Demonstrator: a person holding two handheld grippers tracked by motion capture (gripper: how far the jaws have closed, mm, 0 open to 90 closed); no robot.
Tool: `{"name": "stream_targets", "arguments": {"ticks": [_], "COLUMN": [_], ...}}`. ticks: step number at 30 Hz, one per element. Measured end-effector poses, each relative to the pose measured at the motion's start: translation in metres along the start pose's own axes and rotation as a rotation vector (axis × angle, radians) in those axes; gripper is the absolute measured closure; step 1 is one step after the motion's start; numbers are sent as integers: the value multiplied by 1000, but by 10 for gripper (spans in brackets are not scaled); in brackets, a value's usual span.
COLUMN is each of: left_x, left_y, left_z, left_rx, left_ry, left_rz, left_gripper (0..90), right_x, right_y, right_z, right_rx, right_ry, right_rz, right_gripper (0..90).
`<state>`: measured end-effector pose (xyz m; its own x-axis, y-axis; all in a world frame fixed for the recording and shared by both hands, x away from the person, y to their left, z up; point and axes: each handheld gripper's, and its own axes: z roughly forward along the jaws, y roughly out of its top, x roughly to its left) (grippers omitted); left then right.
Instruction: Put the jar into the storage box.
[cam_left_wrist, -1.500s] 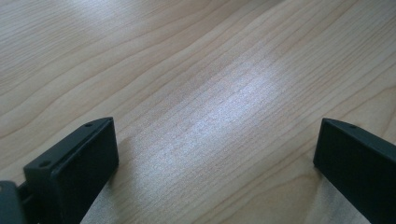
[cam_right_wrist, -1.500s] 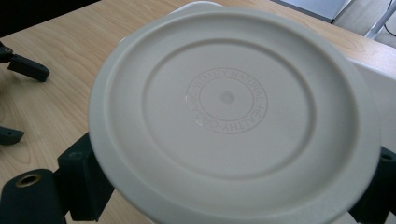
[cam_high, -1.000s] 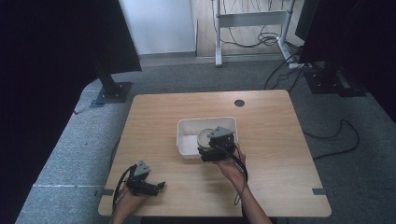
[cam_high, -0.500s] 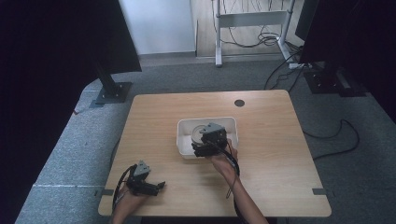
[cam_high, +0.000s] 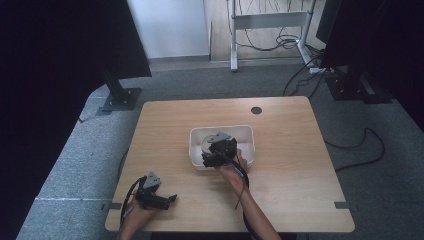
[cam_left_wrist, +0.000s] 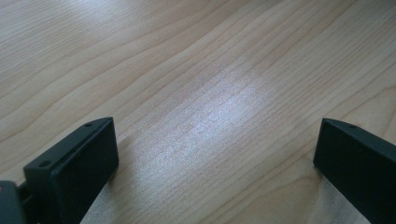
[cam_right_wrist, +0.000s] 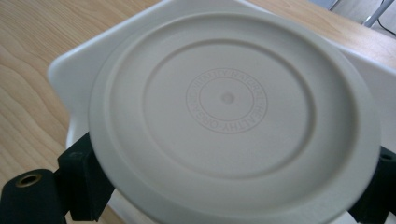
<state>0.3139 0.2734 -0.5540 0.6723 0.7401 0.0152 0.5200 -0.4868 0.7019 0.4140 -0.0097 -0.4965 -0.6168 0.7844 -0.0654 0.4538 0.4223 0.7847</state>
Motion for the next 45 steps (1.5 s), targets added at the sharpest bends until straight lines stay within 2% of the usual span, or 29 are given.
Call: {"name": "stream_targets", "arguments": {"ticks": [14, 20, 25, 33, 37, 45], "left_x": [0, 0, 0, 0, 0, 0], "left_y": [0, 0, 0, 0, 0, 0], "left_z": [0, 0, 0, 0, 0, 0], "left_rx": [2, 2, 0, 0, 1, 1], "left_ry": [-2, -2, -2, -2, -2, -1], "left_rz": [3, 3, 3, 2, 2, 2], "left_gripper": [0, 0, 0, 0, 0, 0], "right_x": [5, 3, -2, -3, -7, -12], "right_y": [-10, -13, -16, -15, -14, -14], "right_z": [19, 21, 20, 19, 19, 8], "right_rx": [50, 46, 41, 54, 63, 26], "right_ry": [-34, -33, -11, 0, 49, 60], "right_rz": [24, 47, 124, 112, 125, 97], "right_gripper": [93, 92, 91, 86, 36, 14]}}
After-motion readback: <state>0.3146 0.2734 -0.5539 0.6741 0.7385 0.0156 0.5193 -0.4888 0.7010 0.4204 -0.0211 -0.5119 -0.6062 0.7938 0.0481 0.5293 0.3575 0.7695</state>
